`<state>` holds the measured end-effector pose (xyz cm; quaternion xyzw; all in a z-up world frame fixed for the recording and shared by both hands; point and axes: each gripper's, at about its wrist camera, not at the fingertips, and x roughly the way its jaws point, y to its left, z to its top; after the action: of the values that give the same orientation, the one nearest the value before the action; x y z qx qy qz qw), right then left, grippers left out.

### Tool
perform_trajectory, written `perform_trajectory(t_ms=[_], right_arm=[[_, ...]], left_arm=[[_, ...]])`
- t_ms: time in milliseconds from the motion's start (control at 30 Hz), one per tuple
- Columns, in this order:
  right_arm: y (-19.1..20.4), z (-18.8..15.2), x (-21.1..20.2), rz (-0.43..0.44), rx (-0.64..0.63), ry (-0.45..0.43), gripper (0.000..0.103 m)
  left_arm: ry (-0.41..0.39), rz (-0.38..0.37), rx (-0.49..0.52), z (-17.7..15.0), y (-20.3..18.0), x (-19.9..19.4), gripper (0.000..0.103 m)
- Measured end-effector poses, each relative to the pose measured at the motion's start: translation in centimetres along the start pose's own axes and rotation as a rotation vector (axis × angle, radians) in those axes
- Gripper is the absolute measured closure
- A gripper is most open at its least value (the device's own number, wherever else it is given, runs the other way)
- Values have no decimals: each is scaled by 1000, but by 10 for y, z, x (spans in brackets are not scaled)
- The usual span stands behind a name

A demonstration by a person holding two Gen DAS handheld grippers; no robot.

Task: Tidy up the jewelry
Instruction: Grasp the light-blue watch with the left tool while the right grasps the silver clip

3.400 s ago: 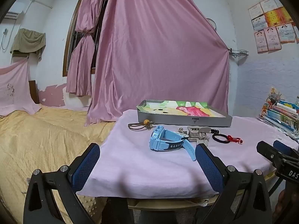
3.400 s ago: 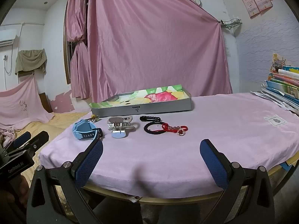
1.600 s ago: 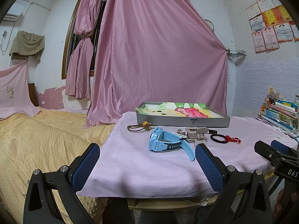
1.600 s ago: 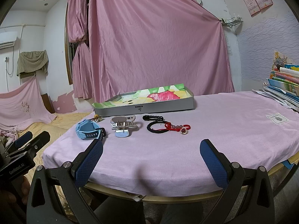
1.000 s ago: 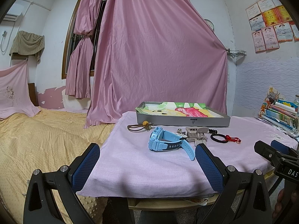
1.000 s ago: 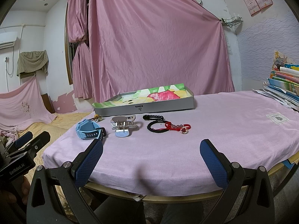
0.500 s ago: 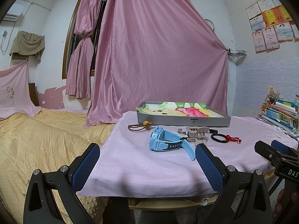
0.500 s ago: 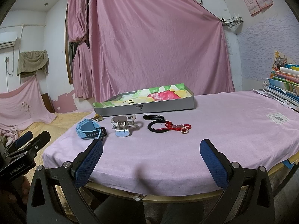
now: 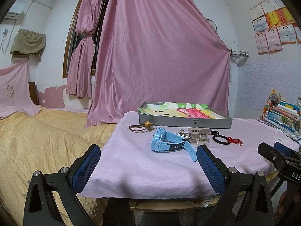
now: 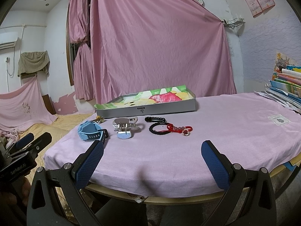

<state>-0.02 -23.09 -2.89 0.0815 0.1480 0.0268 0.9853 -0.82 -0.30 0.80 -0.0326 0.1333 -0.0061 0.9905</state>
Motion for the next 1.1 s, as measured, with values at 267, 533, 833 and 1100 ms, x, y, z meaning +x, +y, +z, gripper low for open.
perform_trajectory(t_ms=[267,533,833,1100], right_arm=[[4,15,-11,13,-4,-29,1],[-4,37,20,70,69,26,1],[18,52,92,155,31,157,1],[34,48,148,189,40,291,3]], left_arm=[[59,-40,-39,17,13,-1,1],[150,-47,-52,37,26,30,1],[258,-109,-69,46,27,88,10],[392,-200,-32,36,15,137,46]])
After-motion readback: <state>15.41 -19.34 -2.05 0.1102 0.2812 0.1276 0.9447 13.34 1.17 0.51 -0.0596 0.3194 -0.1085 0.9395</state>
